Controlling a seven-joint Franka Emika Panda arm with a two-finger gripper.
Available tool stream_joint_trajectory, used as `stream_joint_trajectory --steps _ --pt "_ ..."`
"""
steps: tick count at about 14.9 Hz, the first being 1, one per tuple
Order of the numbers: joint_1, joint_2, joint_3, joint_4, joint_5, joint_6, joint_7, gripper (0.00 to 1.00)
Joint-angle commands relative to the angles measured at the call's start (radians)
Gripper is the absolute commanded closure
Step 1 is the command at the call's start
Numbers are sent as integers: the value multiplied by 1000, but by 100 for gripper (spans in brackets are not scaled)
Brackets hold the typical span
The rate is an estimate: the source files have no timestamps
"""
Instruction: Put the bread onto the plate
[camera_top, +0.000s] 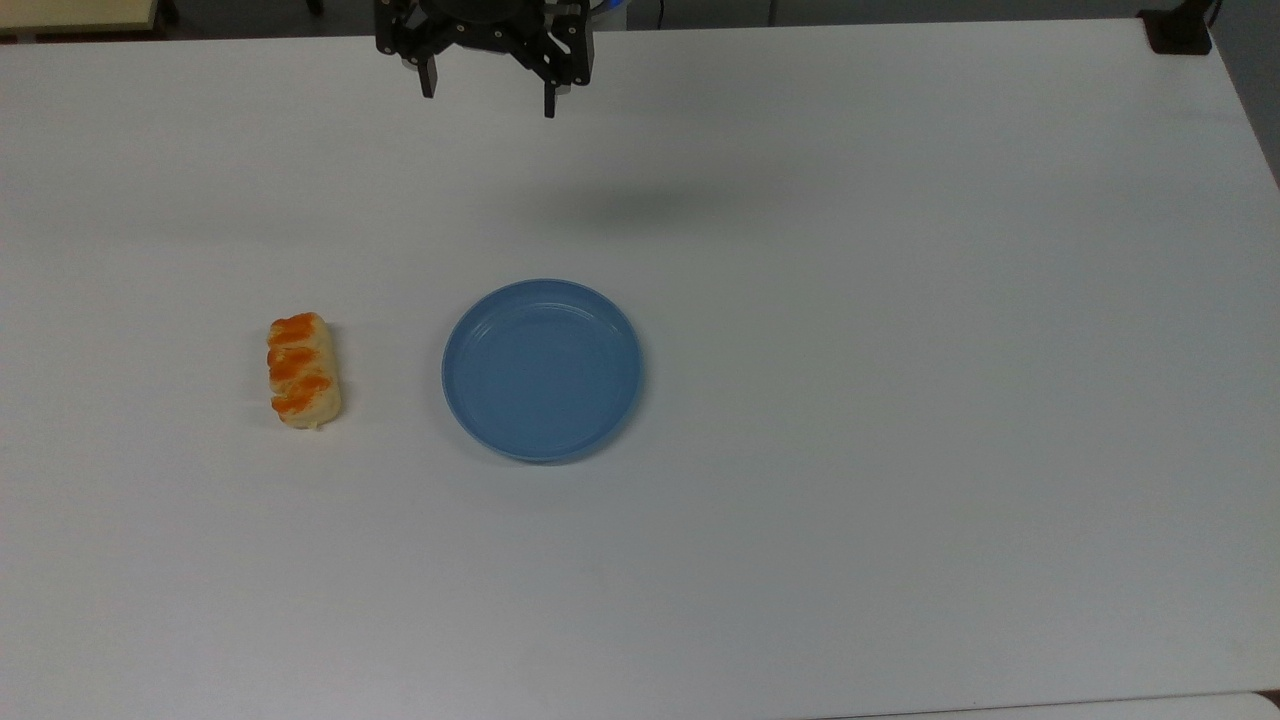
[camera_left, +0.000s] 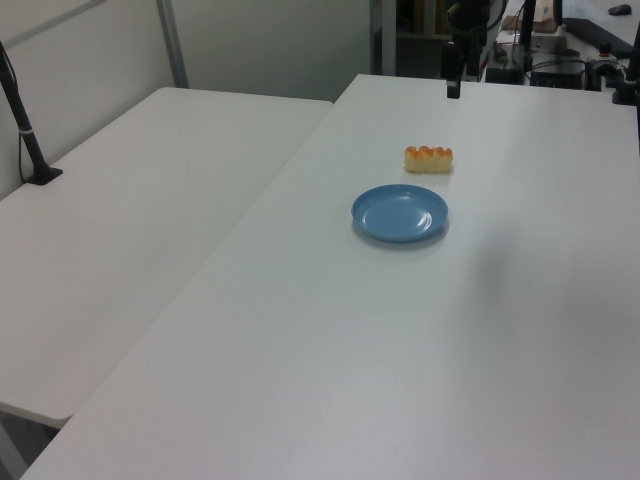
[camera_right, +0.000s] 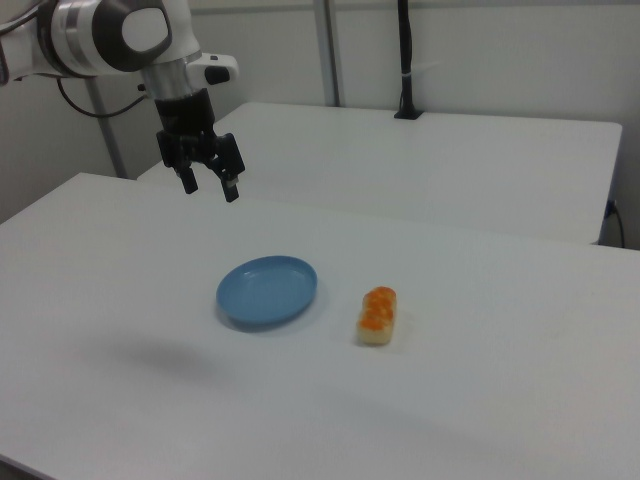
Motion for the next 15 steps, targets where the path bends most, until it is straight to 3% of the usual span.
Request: stream_joint_trajectory --steps 1,11,15 --pt "3 -26 -4 -16 19 -24 13 0" --pt "2 -16 -4 -14 19 -13 -5 0" --pt "-17 6 -4 -14 22 10 -157 0"
